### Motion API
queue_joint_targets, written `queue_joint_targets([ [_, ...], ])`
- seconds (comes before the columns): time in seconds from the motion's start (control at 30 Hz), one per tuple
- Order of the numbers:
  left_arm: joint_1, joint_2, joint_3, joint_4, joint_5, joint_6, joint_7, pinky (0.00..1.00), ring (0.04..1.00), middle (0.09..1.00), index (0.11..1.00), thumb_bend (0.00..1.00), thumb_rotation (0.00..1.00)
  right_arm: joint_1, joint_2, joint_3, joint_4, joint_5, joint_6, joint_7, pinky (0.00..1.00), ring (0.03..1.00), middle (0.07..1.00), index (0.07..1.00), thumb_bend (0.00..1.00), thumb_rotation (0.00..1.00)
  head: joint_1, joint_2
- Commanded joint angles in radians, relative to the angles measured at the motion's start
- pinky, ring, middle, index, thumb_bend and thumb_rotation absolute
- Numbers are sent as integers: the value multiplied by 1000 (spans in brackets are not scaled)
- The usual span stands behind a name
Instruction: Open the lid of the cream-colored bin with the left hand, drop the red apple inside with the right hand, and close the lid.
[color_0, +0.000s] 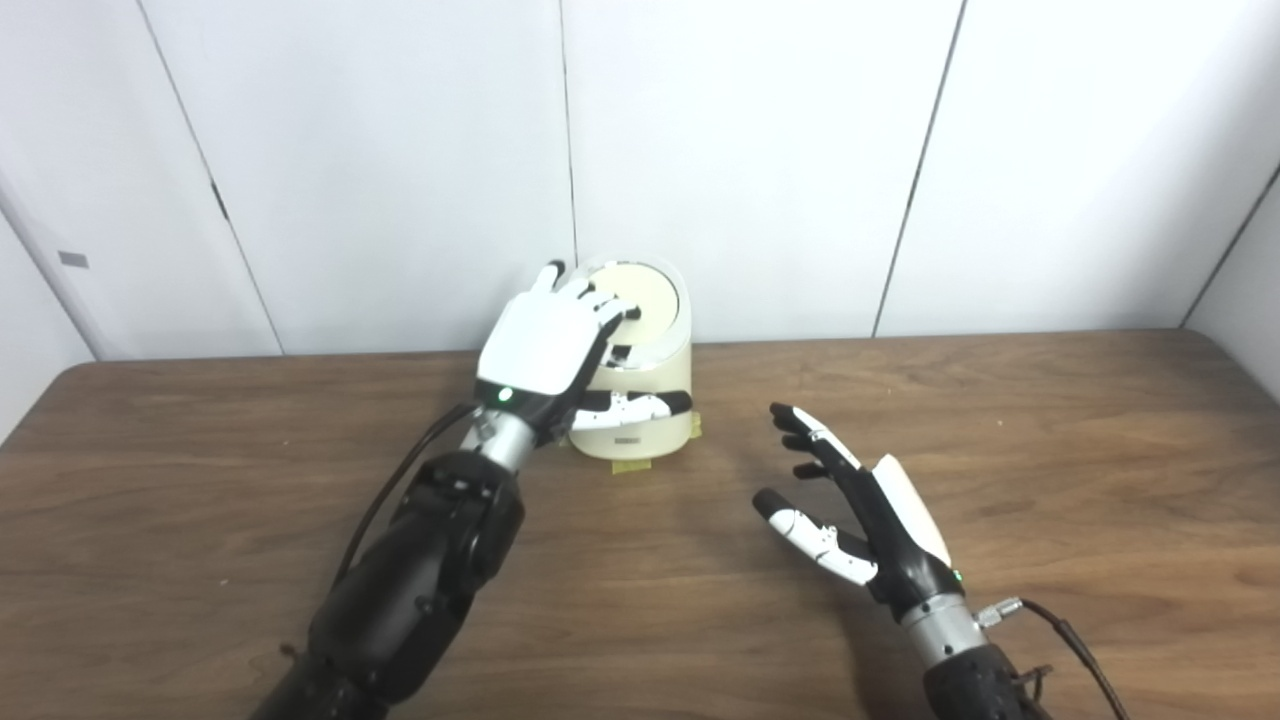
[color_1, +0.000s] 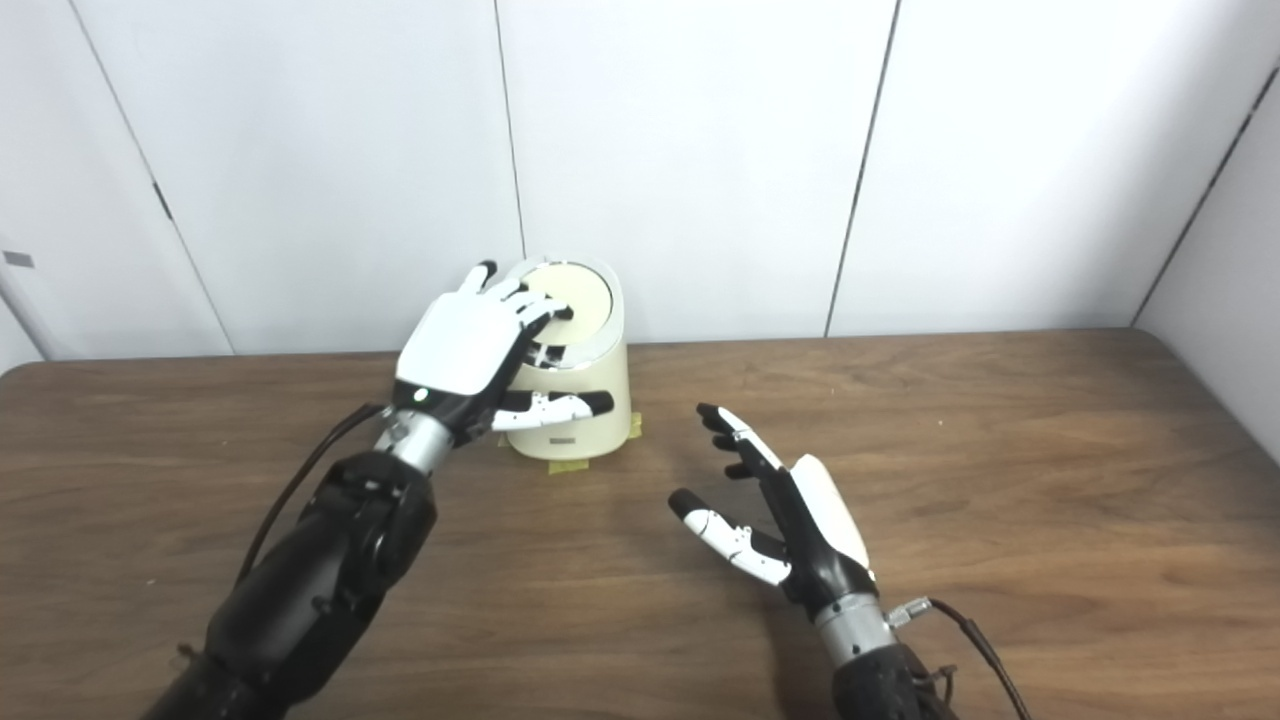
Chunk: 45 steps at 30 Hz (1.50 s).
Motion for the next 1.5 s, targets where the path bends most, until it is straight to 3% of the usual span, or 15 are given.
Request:
queue_joint_targets([
  [0.0, -8, -11, 18, -31, -49, 2, -41, 1000, 928, 880, 870, 630, 1000, -37, 2, -4, -35, 9, -17, -11, 746, 857, 891, 906, 379, 769, -1, 1],
  [0.2, -21, -32, 70, -142, -118, 25, -92, 1000, 928, 889, 906, 659, 1000, -39, 4, -2, -34, 2, -9, -12, 748, 859, 894, 907, 387, 776, 0, -2],
  [0.43, -12, -74, 129, -247, -163, -11, -42, 1000, 896, 873, 889, 626, 1000, -39, 6, -4, -28, 5, -18, -17, 741, 856, 892, 904, 376, 752, 0, -3],
  [0.57, 1, -126, 199, -308, -285, -58, 2, 1000, 961, 951, 948, 585, 1000, -41, 6, -3, -23, 5, -22, -18, 745, 858, 894, 907, 381, 766, -2, -5],
  [0.67, 20, -161, 261, -352, -411, -68, -4, 1000, 995, 994, 984, 519, 1000, -42, 7, -2, -20, 4, -23, -18, 746, 860, 896, 908, 381, 765, -4, -6],
  [0.87, 146, -160, 358, -414, -614, -176, 4, 874, 931, 932, 918, 413, 1000, -43, 4, -2, -18, -4, -26, -23, 752, 865, 900, 909, 375, 773, -1, -5],
  [1.07, 291, -124, 419, -385, -807, -301, -14, 792, 846, 852, 840, 259, 1000, -50, 10, -14, 13, 10, -69, -65, 750, 852, 876, 875, 295, 849, -1, -11],
  [1.23, 378, -94, 442, -325, -852, -374, -16, 763, 816, 815, 799, 185, 936, -55, 10, -22, 34, 3, -109, -111, 724, 824, 839, 833, 189, 880, 4, -15],
  [1.37, 428, -80, 440, -286, -822, -396, -8, 737, 804, 807, 786, 204, 882, -58, 15, -31, 56, -5, -134, -146, 686, 792, 808, 800, 151, 804, 1, -28],
  [1.47, 455, -84, 440, -234, -800, -425, 12, 719, 795, 803, 784, 204, 835, -62, 14, -36, 70, -16, -128, -161, 660, 779, 801, 788, 162, 582, 3, -33],
])
